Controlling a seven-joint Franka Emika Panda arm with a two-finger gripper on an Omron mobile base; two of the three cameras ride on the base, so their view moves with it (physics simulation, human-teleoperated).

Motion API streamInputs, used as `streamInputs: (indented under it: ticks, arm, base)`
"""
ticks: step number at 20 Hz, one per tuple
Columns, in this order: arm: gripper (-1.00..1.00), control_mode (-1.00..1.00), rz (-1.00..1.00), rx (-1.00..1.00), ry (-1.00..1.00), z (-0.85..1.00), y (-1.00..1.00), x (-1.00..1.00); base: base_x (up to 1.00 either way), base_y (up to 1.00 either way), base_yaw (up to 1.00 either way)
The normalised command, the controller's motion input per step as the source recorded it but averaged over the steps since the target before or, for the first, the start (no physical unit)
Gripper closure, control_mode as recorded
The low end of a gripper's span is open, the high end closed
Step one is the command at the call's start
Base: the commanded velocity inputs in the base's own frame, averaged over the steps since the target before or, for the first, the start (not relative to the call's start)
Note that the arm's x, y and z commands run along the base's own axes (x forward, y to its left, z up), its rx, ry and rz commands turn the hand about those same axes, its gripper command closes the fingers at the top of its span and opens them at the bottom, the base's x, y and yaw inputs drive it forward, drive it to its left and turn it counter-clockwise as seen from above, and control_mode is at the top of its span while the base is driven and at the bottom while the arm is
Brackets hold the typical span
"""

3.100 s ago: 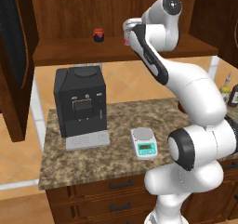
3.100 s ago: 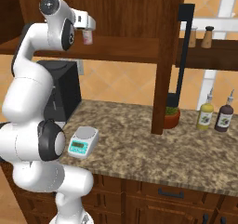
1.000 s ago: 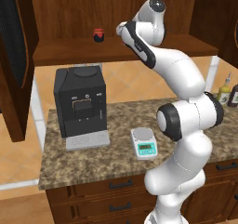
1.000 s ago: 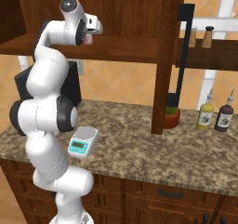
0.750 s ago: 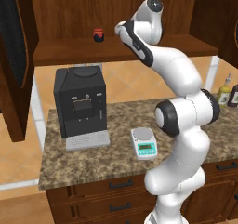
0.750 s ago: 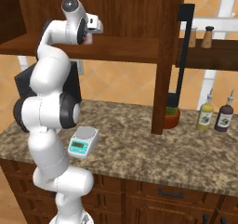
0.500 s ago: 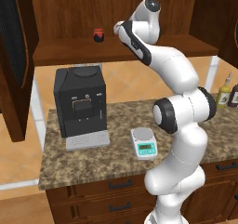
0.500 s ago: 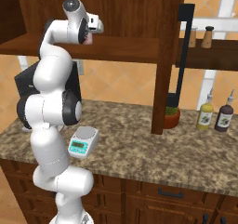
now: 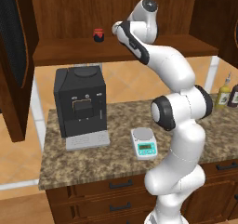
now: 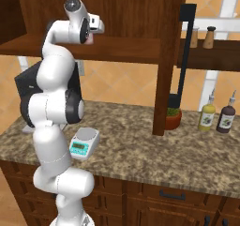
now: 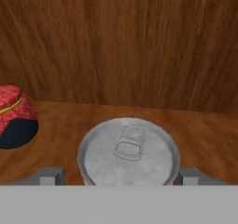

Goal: Pick the canned food and place it on the digital scale for weighing, and close the cabinet.

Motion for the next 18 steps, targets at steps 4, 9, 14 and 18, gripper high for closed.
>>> streamInputs:
  ticks: [4, 9, 14, 18]
  arm:
    - [1.0, -1.0, 0.0, 0.0, 0.0, -0.05, 0.02, 0.0]
    - [1.0, -1.0, 0.01, 0.0, -0.06, -0.28, 0.12, -0.18]
    - [1.0, -1.0, 0.02, 0.02, -0.33, -0.09, 0.03, -0.97]
    - [1.0, -1.0, 0.0, 0.1, -0.23, 0.26, -0.07, -1.0]
  base:
    - [0.0, 0.0, 0.0]
    - [0.0, 0.0, 0.0]
    - [0.0, 0.0, 0.0]
    - [0.0, 0.0, 0.0]
